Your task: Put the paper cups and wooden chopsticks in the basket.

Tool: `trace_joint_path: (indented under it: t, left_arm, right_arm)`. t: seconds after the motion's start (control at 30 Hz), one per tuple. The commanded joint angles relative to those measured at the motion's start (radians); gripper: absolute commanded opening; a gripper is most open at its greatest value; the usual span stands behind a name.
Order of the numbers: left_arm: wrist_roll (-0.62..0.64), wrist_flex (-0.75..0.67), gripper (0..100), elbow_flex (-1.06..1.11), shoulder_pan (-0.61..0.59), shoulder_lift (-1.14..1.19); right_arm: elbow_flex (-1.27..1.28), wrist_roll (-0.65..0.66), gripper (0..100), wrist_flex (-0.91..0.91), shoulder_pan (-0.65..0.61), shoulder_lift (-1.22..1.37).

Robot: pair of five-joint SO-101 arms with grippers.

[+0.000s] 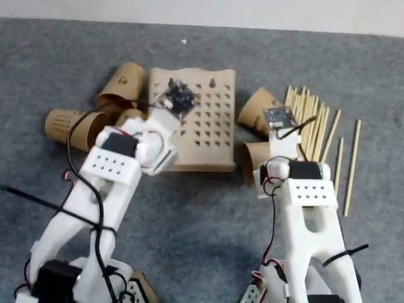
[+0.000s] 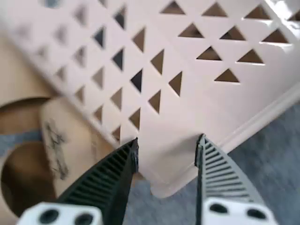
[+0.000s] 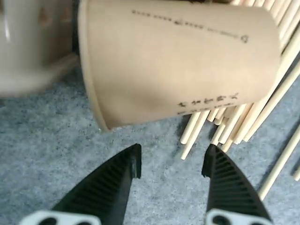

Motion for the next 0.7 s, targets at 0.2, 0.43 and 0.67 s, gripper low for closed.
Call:
trace_joint_path:
  t: [0.2,0.43,0.67]
  left_arm:
    - [-0.025,0.120,22,0.067,0.008,0.007]
    - [-0.048,0.118,22,0.166,0.007,0.007]
    - [-0.084,0.118,22,0.297,-0.001,-0.004]
  right_arm:
    - [-0.005,-0.006,22.0,-0.004,0.018,-0.028]
    - [-0.005,-0.005,22.0,-0.004,0.056,-0.028]
    - [-0.004,-0.005,22.0,-0.004,0.077,-0.027]
